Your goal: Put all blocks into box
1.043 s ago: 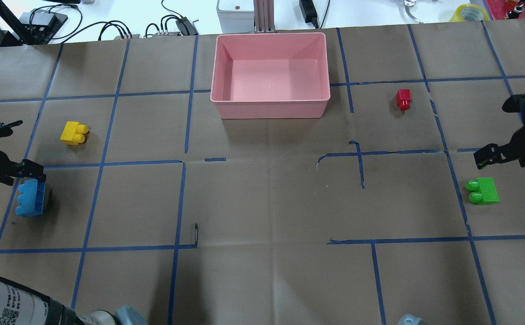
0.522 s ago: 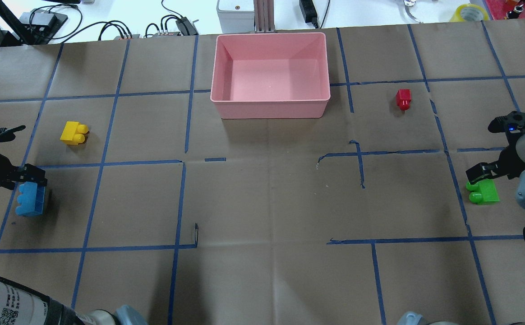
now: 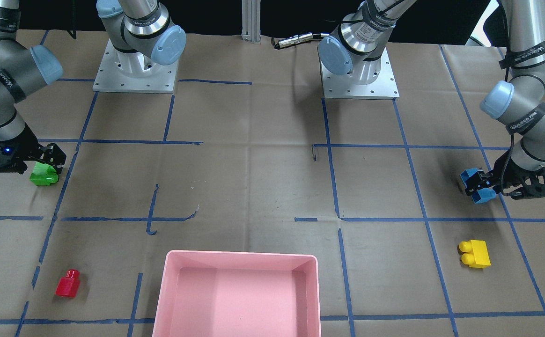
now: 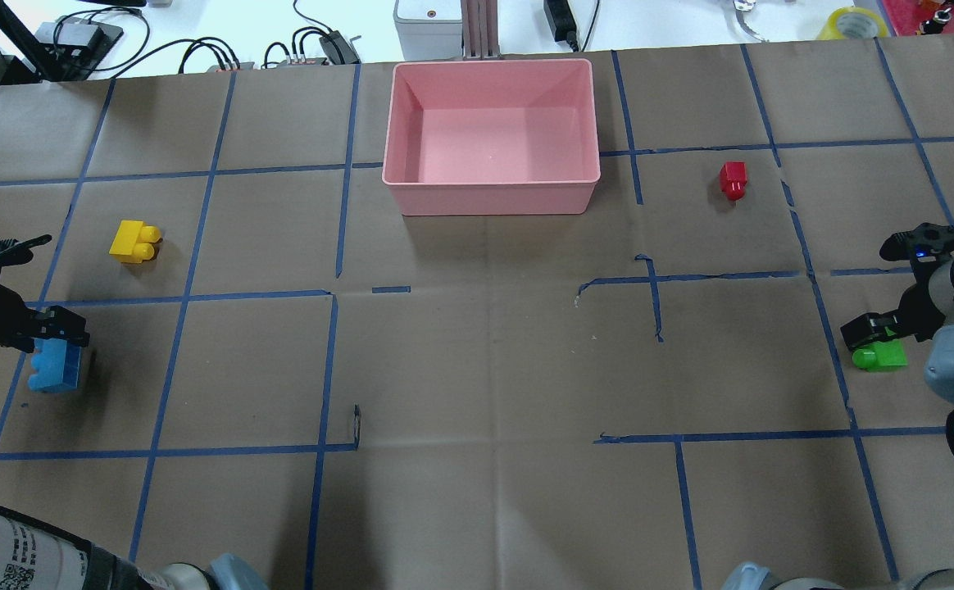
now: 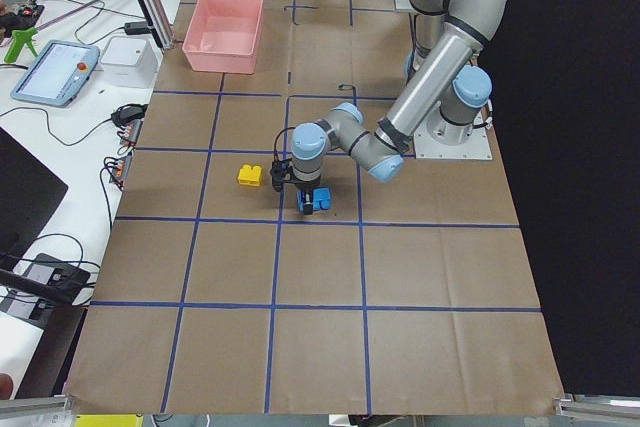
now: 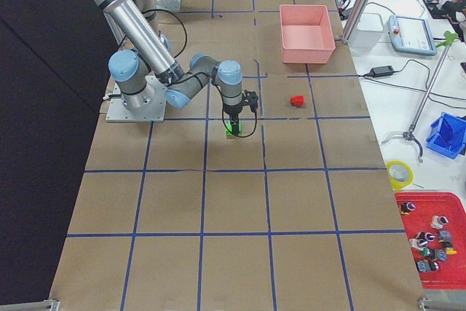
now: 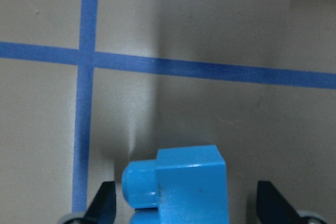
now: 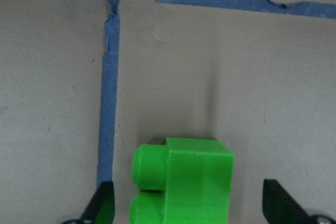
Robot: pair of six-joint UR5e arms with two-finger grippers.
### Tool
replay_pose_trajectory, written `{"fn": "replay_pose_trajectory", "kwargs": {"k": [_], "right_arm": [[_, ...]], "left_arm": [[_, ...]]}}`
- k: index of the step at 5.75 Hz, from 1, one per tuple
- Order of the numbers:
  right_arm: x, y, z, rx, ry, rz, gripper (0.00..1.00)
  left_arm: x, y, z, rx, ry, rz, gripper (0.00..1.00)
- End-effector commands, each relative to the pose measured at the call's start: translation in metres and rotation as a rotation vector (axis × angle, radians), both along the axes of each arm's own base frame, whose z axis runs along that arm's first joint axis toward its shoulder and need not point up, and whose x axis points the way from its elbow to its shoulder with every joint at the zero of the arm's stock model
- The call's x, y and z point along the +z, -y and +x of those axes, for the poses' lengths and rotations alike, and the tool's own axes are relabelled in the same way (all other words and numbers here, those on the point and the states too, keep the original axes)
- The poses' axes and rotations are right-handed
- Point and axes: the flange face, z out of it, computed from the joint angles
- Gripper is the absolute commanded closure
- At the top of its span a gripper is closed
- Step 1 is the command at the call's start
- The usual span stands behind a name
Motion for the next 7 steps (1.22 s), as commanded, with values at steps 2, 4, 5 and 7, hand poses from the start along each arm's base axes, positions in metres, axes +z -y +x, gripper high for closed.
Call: {"fn": "replay_pose_trajectory", "kwargs": {"k": [2,4,5,7], "right_arm": [[-0.011,0.002,-0.001,-0.002,0.004,0.004,0.01],[-0.01,0.001,-0.001,-0.003,0.004,0.011,0.37],[-0.008,0.0,-0.001,-0.006,0.0,0.013,0.57],[0.008,-0.001,-0.002,-0.008,0.006,0.034,0.9]], "left_arm": [[0.0,-0.004,0.002,-0.023,0.01,0.032,0.56],[0.014,-0.005,-0.001,-0.028,-0.02,0.069,0.75],[0.046,-0.001,-0.004,-0.03,-0.023,0.072,0.83],[0.156,0.051,-0.032,-0.103,-0.003,0.05,0.85]]}}
